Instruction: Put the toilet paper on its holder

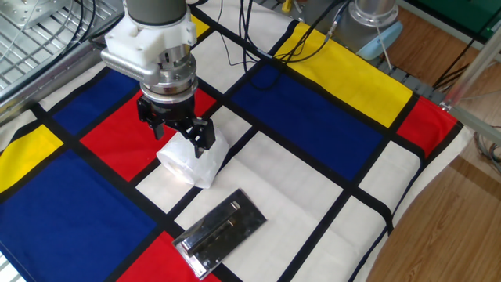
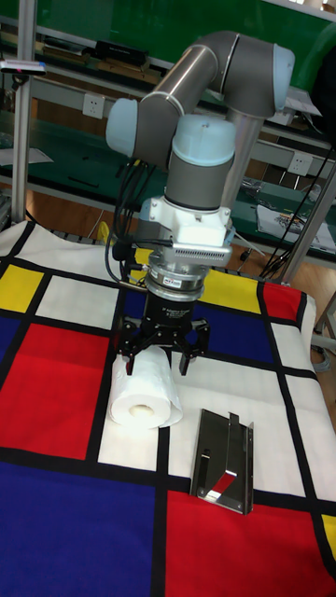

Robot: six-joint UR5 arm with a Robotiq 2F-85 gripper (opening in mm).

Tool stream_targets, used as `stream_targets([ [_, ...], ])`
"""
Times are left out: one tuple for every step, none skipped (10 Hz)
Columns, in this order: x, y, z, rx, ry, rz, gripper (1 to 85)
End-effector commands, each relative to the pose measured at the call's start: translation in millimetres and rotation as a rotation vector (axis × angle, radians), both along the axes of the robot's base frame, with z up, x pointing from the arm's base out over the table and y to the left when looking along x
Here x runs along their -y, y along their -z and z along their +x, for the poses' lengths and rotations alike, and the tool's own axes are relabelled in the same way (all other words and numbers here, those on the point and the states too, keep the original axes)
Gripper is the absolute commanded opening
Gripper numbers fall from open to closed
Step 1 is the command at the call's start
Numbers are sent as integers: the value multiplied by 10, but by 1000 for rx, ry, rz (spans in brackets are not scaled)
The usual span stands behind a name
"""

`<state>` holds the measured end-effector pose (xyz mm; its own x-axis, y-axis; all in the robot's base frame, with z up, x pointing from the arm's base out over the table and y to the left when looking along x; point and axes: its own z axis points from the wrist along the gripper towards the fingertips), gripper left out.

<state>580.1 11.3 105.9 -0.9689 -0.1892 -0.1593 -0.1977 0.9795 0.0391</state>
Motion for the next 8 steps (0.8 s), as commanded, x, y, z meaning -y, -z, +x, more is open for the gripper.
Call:
stream_targets([
  [40, 72, -78, 13, -28, 7, 850],
  [71, 93, -116, 12, -31, 7, 850],
  [113, 107, -177, 0, -34, -1, 850],
  [128, 104, -265, -20, -21, -11, 850],
  [102, 114, -322, -16, -10, -9, 850],
  [118, 115, -330, -20, 2, -14, 850],
  [145, 122, -369, -35, 13, -23, 850],
  [189, 128, -409, -51, 28, -38, 850],
])
